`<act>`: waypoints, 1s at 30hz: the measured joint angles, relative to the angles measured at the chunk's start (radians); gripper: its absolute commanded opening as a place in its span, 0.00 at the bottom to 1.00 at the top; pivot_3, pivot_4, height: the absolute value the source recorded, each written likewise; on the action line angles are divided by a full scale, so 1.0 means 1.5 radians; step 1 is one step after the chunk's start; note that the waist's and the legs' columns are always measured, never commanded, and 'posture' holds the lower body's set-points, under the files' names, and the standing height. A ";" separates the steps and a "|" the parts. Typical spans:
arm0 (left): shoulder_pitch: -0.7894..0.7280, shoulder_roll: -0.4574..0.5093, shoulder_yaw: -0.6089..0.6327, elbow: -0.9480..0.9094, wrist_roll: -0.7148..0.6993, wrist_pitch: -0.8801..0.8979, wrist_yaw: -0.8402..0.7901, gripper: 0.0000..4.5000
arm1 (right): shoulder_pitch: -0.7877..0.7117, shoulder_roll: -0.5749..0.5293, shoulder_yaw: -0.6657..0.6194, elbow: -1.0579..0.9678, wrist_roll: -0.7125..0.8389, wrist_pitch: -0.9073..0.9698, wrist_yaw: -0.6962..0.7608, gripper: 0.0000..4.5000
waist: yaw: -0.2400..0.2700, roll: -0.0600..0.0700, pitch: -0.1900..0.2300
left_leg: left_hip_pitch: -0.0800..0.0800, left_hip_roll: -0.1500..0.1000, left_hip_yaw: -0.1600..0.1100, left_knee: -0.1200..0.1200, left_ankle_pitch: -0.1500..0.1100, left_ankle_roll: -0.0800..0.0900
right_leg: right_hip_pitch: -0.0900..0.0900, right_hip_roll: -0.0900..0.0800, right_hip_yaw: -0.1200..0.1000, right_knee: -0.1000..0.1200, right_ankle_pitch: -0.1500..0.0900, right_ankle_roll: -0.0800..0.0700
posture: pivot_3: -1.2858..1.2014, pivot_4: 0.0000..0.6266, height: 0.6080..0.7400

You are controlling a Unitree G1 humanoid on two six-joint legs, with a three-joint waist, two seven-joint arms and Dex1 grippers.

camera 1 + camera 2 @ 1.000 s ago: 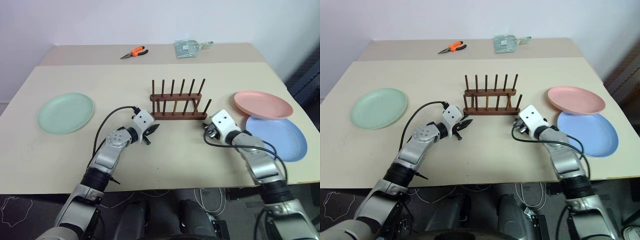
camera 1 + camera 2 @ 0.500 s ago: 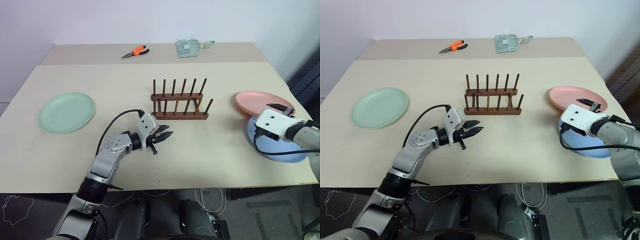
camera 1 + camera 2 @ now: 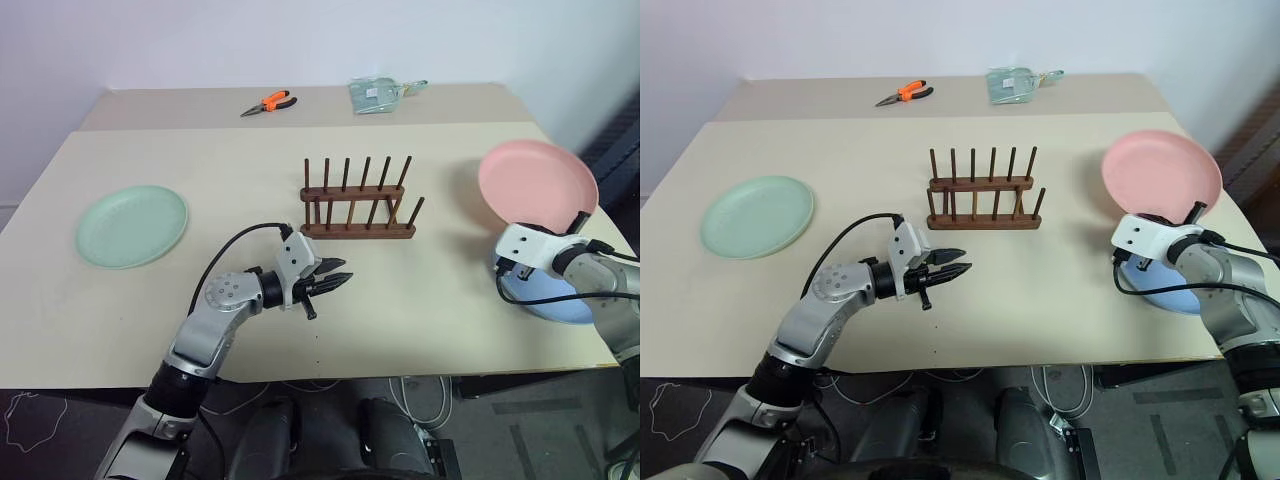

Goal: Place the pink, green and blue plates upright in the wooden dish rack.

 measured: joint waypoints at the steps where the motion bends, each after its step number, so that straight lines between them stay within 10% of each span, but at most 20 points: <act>1: 0.000 0.000 0.007 0.000 -0.001 0.000 0.005 0.26 | -0.016 0.023 -0.020 -0.029 0.031 0.006 0.004 0.01 | -0.002 0.000 0.000 | 0.000 0.000 0.000 0.000 0.000 0.000 | 0.000 0.000 0.000 0.000 0.000 0.000 | 0.52 0.24 0.98; 8: 0.003 0.010 0.055 -0.001 -0.024 -0.004 0.025 0.26 | -0.105 0.264 -0.164 -0.323 0.508 0.266 0.056 0.01 | -0.004 -0.002 0.001 | 0.000 0.001 -0.003 0.000 0.000 0.000 | 0.001 0.000 -0.001 0.001 0.000 0.001 | 0.52 0.24 0.98; 13: 0.004 0.032 0.082 0.001 -0.029 -0.009 0.024 0.26 | -0.104 0.296 -0.180 -0.421 0.743 0.417 0.060 0.01 | 0.003 -0.001 0.001 | -0.001 0.000 -0.003 0.000 0.000 0.000 | 0.000 -0.003 -0.001 0.000 0.000 0.000 | 0.52 0.24 0.98; 30: 0.024 0.039 0.083 -0.008 -0.031 -0.014 0.028 0.26 | -0.106 0.296 -0.176 -0.304 0.755 0.453 0.064 0.01 | 0.005 -0.001 0.001 | -0.010 0.000 -0.002 0.000 0.000 0.000 | -0.010 -0.003 -0.001 0.002 0.001 0.000 | 0.52 0.24 0.98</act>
